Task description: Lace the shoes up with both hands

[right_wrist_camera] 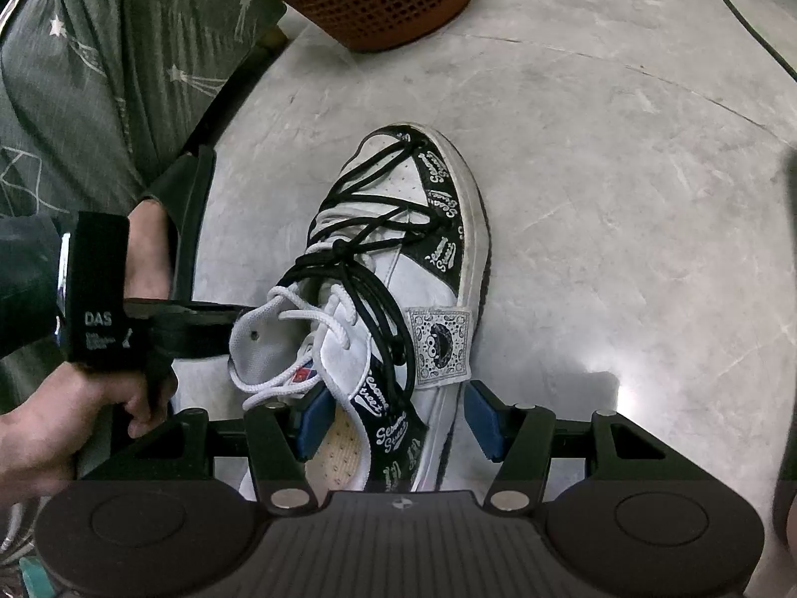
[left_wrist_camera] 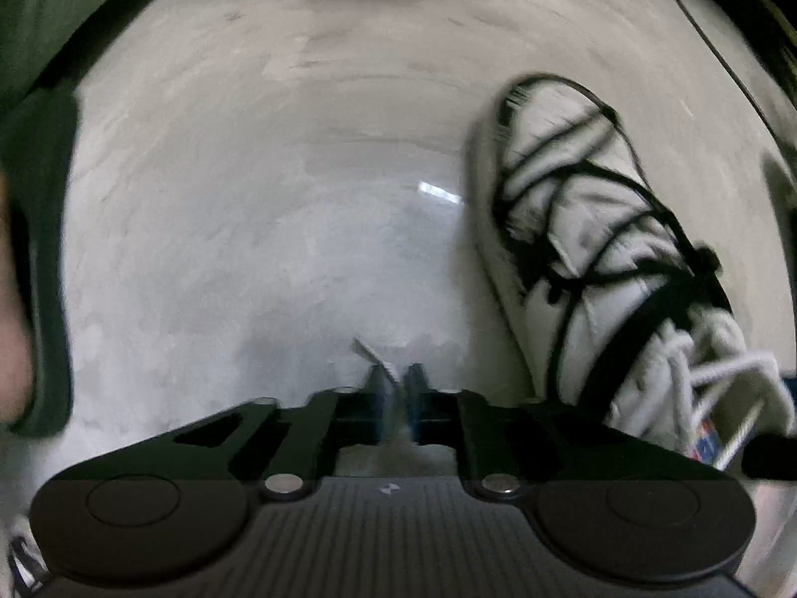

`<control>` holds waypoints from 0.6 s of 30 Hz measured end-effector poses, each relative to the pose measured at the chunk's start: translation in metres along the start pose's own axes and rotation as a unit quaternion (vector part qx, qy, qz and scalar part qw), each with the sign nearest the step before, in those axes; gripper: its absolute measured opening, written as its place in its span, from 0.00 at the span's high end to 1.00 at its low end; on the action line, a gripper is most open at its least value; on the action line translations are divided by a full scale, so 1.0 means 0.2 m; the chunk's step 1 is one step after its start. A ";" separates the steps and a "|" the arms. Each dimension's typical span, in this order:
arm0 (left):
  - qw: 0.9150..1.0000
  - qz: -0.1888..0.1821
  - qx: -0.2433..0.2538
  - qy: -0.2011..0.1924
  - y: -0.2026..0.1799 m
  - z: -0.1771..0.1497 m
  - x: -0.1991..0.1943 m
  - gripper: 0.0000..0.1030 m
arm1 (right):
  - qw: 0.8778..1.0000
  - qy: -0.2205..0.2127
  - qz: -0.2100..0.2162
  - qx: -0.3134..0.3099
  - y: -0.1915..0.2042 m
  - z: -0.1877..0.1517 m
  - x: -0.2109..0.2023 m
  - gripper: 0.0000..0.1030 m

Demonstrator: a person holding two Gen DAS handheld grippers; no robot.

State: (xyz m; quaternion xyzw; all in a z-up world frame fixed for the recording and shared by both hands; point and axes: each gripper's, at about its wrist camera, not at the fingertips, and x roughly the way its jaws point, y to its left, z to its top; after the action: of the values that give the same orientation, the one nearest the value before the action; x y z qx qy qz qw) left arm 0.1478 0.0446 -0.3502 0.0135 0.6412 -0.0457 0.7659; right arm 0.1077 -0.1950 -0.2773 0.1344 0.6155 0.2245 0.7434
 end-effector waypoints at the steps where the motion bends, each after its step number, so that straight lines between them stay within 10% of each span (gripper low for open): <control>1: 1.000 0.003 0.009 0.000 -0.01 0.00 0.00 0.97 | 1.000 0.000 0.001 0.000 0.00 0.00 0.00 0.40; 13: 0.996 0.056 -0.023 -0.065 0.12 -0.06 -0.24 0.97 | 0.998 -0.012 0.051 0.040 -0.09 -0.01 -0.07 0.40; 18: 0.996 0.021 -0.062 -0.065 0.18 -0.02 -0.24 0.97 | 0.994 -0.039 0.048 0.086 -0.19 0.02 -0.14 0.40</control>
State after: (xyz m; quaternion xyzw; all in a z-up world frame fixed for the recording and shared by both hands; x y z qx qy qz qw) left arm 0.1379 0.0825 -0.3055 -0.0239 0.5915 0.0094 0.8059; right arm 0.1135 -0.2404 -0.2710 0.2362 0.5959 0.2010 0.7408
